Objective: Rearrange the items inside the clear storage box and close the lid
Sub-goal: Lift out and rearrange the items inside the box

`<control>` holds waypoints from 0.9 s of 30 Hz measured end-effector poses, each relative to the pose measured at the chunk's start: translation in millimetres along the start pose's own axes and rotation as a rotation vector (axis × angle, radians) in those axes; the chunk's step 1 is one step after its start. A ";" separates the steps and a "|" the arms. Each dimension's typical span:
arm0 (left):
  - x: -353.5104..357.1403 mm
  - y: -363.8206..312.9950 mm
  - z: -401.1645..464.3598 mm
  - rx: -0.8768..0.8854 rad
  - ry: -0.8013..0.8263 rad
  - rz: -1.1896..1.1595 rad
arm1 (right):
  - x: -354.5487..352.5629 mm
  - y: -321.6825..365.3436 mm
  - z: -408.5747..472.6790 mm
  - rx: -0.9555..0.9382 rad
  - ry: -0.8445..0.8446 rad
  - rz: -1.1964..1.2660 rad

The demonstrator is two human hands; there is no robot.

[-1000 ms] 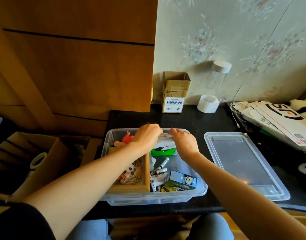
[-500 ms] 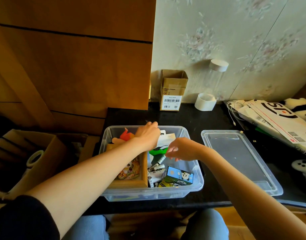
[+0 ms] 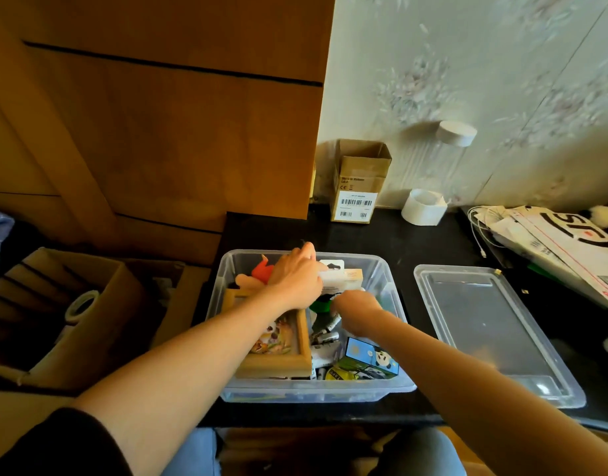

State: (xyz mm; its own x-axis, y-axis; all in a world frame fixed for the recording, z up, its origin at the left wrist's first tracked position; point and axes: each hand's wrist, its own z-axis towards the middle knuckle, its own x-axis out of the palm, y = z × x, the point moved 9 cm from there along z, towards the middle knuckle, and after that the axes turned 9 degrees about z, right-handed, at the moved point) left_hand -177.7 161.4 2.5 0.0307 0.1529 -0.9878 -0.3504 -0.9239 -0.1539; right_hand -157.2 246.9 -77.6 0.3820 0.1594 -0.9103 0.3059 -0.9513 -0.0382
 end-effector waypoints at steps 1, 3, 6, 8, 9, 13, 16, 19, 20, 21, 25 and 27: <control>0.1 0.8 0.1 -0.009 -0.011 -0.010 | 3.0 1.0 2.3 0.000 0.013 -0.009; 1.9 0.7 1.0 -0.005 -0.020 -0.025 | 9.0 3.1 6.2 0.000 0.048 -0.040; 4.6 -1.0 1.0 0.017 -0.015 -0.041 | 13.2 1.3 8.8 0.013 0.061 -0.065; 7.0 -0.7 1.9 0.022 -0.002 -0.043 | 14.1 -5.6 9.1 0.041 0.050 -0.076; 7.9 -0.2 2.4 0.022 0.004 -0.044 | 13.9 -10.3 9.3 0.064 0.035 -0.079; 11.5 0.1 4.5 0.036 0.023 -0.040 | 8.1 -22.5 10.4 0.131 -0.019 -0.040; 11.7 -1.1 4.8 0.053 0.043 -0.032 | 1.7 -23.1 12.4 0.142 -0.065 -0.048; 8.3 -5.2 3.3 0.082 0.043 -0.036 | 0.1 -23.5 14.6 0.153 -0.079 -0.053; 6.0 -6.6 2.9 0.092 0.032 -0.037 | 0.3 -24.5 15.2 0.157 -0.082 -0.044; 3.2 -8.7 2.5 0.109 0.017 -0.034 | 0.0 -25.8 15.1 0.161 -0.087 -0.030; -4.0 -19.3 1.3 0.212 -0.027 0.005 | -2.6 -29.9 12.1 0.145 -0.106 0.007; -5.0 -23.0 2.2 0.236 -0.030 0.026 | -2.4 -27.4 11.9 0.122 -0.105 -0.005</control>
State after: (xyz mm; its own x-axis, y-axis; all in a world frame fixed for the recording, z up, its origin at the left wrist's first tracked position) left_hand -171.8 182.6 11.0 -0.0080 0.1443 -0.9895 -0.5598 -0.8206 -0.1151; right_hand -176.8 269.4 -79.2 0.2853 0.1420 -0.9479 0.1966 -0.9766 -0.0871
